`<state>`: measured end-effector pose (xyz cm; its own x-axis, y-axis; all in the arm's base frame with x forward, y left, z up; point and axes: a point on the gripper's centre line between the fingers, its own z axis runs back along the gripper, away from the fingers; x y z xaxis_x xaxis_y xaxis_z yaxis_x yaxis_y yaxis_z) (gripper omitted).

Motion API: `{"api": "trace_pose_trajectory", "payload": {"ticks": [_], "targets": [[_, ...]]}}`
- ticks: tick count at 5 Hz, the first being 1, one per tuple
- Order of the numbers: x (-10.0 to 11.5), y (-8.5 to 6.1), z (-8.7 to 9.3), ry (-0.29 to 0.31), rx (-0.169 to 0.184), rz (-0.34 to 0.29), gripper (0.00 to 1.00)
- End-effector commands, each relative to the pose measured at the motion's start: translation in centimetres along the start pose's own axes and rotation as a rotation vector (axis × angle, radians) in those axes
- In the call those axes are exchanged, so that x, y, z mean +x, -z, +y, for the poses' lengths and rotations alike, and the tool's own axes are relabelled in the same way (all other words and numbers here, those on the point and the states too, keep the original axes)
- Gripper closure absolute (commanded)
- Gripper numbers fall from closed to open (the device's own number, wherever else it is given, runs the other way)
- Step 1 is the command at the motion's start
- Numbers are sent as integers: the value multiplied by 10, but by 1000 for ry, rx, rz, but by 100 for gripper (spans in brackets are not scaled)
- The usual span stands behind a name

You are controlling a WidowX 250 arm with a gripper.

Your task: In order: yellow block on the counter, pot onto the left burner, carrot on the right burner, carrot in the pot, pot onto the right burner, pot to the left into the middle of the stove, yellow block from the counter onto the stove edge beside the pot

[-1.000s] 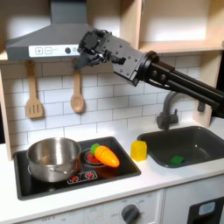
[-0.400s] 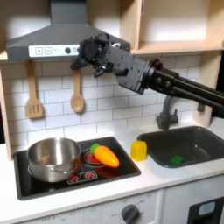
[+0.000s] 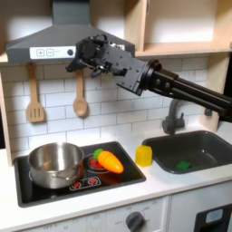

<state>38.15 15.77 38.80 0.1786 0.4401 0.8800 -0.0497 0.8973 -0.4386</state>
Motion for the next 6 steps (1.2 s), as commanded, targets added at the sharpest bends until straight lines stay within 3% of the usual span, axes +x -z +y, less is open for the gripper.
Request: {"api": "trace_pose_trajectory", "payload": {"ticks": [1,3,4,5,6], "targets": [[-2,16,-7,-11,-2,27,100],[-1,7,-8,-17,-7,27,100],[-11,2,-9,-20,-11,113,100],[-33,-2,-16,-47,-36,244,100],[-61,-12,-15,-31,9,442,100]]}}
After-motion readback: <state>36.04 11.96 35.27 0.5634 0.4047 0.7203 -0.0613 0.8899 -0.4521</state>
